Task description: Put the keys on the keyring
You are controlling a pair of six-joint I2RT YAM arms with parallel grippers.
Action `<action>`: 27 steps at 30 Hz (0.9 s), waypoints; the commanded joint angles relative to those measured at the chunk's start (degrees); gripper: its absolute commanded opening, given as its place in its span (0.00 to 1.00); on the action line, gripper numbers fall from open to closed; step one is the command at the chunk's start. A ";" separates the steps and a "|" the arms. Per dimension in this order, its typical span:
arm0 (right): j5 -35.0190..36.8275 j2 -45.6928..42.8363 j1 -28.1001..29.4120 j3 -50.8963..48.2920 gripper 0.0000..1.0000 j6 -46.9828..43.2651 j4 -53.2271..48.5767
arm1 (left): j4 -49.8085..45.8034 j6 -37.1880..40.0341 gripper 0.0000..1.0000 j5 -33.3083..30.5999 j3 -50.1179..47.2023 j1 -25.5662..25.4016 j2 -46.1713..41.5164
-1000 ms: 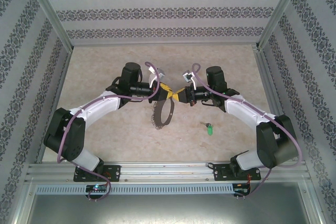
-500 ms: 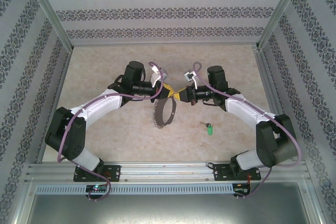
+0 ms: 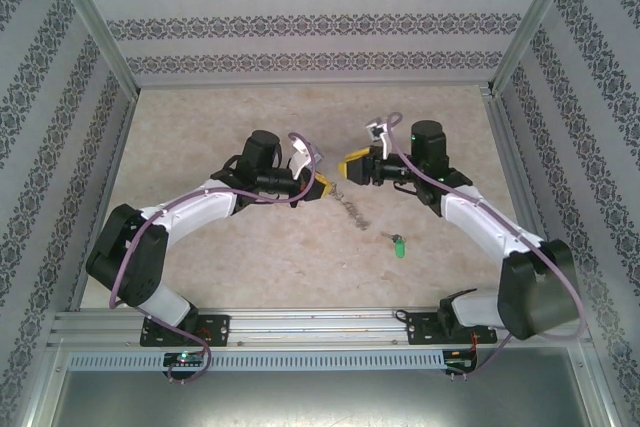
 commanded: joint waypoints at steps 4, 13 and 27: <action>12.84 -5.70 -1.00 -4.97 0.51 4.94 4.13 | 8.34 -0.12 0.00 -1.59 0.26 -0.63 -1.98; 15.29 -6.55 0.17 -9.40 0.50 7.96 9.31 | 12.63 0.06 0.00 -3.03 1.75 -0.63 -0.54; 8.20 -6.80 0.57 -13.14 0.48 9.87 16.53 | 13.70 1.88 0.00 -0.19 2.61 -0.54 -1.74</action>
